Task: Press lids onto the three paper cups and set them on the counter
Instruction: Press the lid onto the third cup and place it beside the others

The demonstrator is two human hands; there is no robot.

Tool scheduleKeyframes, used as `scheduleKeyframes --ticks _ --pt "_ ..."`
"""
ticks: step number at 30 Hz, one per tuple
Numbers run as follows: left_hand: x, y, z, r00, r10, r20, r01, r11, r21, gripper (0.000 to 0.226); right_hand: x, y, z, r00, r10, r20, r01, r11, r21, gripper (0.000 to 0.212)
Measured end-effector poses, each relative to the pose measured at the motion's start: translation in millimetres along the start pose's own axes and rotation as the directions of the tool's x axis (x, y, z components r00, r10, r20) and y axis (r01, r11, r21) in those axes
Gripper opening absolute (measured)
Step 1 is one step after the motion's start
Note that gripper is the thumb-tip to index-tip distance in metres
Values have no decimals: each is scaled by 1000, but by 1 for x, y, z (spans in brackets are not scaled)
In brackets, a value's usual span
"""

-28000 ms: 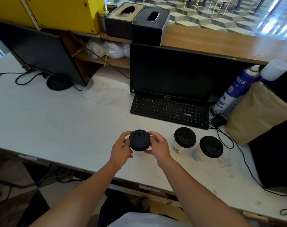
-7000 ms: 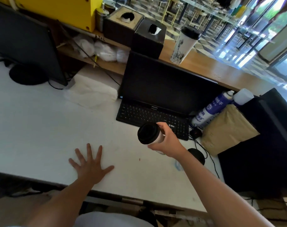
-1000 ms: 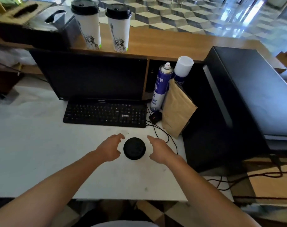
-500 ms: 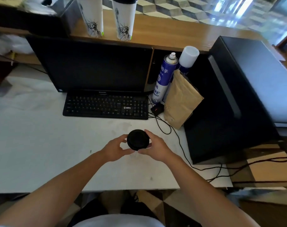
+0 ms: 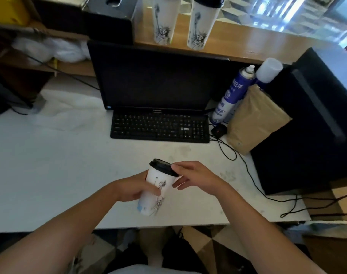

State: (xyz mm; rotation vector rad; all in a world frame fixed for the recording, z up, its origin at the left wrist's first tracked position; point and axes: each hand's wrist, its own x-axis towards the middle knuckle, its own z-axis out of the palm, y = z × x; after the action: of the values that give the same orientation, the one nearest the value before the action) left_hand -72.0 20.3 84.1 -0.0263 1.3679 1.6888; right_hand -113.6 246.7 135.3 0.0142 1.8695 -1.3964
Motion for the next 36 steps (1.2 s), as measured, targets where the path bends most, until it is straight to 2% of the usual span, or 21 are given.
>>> scheduleKeyframes --ticks 2,4,6,8,11,13,15,17,24,26,30,32,33,35,36 --pt "-17 -4 -15 981 -64 183 91 985 -144 68 0 -6 15 999 -36 17 37 996 -82 40" --pt "-31 -7 -20 945 -61 321 145 959 -244 69 -2 -11 29 996 -90 22 92 987 -132 49" --pt "-34 -7 -21 941 -32 338 126 958 -258 70 -1 -18 39 981 -192 10 190 957 -220 48" --pt "-33 1 -19 967 -38 253 90 975 -201 70 4 -26 42 956 -291 -14 262 879 -398 42" --pt "-25 14 -5 999 31 -43 -30 1000 5 60 12 -34 39 936 -346 -64 251 784 -568 40" --pt "-18 20 6 948 133 -289 -74 975 208 61 17 -35 34 935 -330 -131 185 768 -613 47" --pt "-9 24 13 875 233 -425 -44 912 409 69 20 -35 29 936 -301 -184 124 769 -627 53" --pt "-1 26 16 833 279 -478 -7 869 496 75 22 -35 24 937 -281 -210 97 783 -615 58" --pt "26 27 28 759 371 -535 -5 825 566 71 24 -32 3 930 -253 -266 44 796 -603 65" --pt "32 23 32 728 394 -561 -4 821 571 69 26 -31 2 937 -205 -283 -2 806 -592 62" --pt "42 16 37 685 426 -592 -25 825 565 69 26 -37 0 961 -165 -221 -26 743 -669 46" --pt "41 14 36 682 429 -592 -61 840 539 74 21 -39 -5 967 -155 -202 4 801 -599 61" --pt "39 14 34 688 429 -585 -83 848 523 78 20 -40 -8 971 -131 -202 18 875 -484 68" --pt "37 10 25 707 419 -570 -125 867 482 87 17 -40 -16 973 -48 -226 16 990 -143 57" --pt "30 6 22 685 417 -597 -144 881 451 90 15 -39 -16 981 -25 -191 27 1000 11 46"
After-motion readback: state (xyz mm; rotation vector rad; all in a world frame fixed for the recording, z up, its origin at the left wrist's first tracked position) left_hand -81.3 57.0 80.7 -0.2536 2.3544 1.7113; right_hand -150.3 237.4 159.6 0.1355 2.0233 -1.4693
